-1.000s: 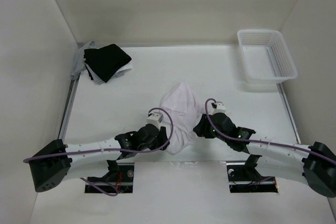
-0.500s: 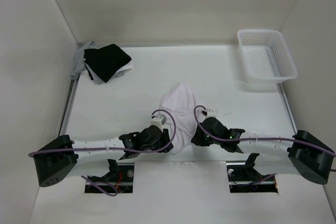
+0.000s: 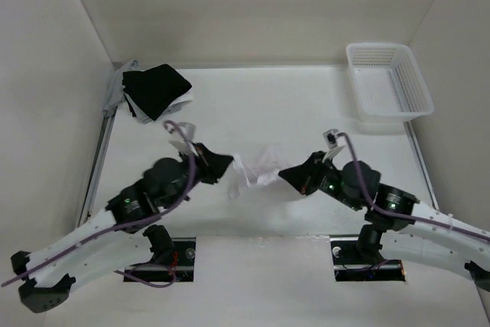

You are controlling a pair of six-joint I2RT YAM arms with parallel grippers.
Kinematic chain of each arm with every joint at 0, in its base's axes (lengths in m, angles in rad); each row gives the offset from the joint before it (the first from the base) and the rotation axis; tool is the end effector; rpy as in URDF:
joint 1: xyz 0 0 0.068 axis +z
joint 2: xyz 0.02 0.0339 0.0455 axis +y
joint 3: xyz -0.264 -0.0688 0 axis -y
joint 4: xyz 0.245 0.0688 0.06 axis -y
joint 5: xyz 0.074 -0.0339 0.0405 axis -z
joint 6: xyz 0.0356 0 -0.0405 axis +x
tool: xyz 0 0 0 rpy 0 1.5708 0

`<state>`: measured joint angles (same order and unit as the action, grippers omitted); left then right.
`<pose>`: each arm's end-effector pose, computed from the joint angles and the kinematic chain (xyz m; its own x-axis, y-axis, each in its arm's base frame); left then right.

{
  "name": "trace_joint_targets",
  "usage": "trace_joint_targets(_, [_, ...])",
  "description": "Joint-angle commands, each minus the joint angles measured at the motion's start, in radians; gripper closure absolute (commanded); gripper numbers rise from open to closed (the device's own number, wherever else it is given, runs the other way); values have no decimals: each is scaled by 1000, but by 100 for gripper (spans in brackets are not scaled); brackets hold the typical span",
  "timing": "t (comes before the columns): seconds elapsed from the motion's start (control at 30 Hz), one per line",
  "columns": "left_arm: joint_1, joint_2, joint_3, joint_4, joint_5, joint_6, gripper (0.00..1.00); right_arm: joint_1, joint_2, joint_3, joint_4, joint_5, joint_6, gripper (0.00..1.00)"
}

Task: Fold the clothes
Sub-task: Flatten the tank top out

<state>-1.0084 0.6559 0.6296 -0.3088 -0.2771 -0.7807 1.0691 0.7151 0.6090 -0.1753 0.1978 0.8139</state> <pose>0.0933 -0.1297 0.2924 -0.6003 -0.3171 -0.7342 0.3568 0.7154 -0.6007 0.0904 0.1503 0.2901 -0.6507 0.2959 -0.6993 -0.4309 0.6144 0.6609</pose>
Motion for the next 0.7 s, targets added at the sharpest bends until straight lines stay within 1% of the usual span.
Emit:
trace_joint_targets(0.0, [15, -94, 263, -38, -207, 173, 100, 70, -59, 258, -90, 145, -148, 99])
trace_joint_targets(0.07, [1, -85, 364, -6, -252, 239, 100, 125, -36, 383, -108, 202, -218, 99])
trace_joint_targets(0.13, [-20, -50, 473, 31, -275, 312, 100, 207, 3, 527, -124, 285, -307, 99])
trace_joint_targets(0.2, [-46, -26, 543, 74, -286, 362, 100, 301, 47, 644, -130, 366, -392, 98])
trace_joint_targets(0.3, [-87, -10, 613, 121, -303, 399, 100, 384, 108, 770, -139, 448, -462, 98])
trace_joint_targets(0.47, [-118, -21, 634, 204, -349, 469, 100, 456, 159, 856, -130, 509, -505, 99])
trace_joint_targets(0.57, [-95, -12, 602, 289, -369, 543, 99, 455, 168, 845, -90, 520, -548, 98])
trace_joint_targets(0.63, [-45, 22, 546, 364, -424, 604, 98, 339, 187, 804, -49, 497, -561, 98])
trace_joint_targets(0.67, [-16, 42, 517, 397, -435, 624, 98, 262, 196, 776, -37, 445, -547, 98])
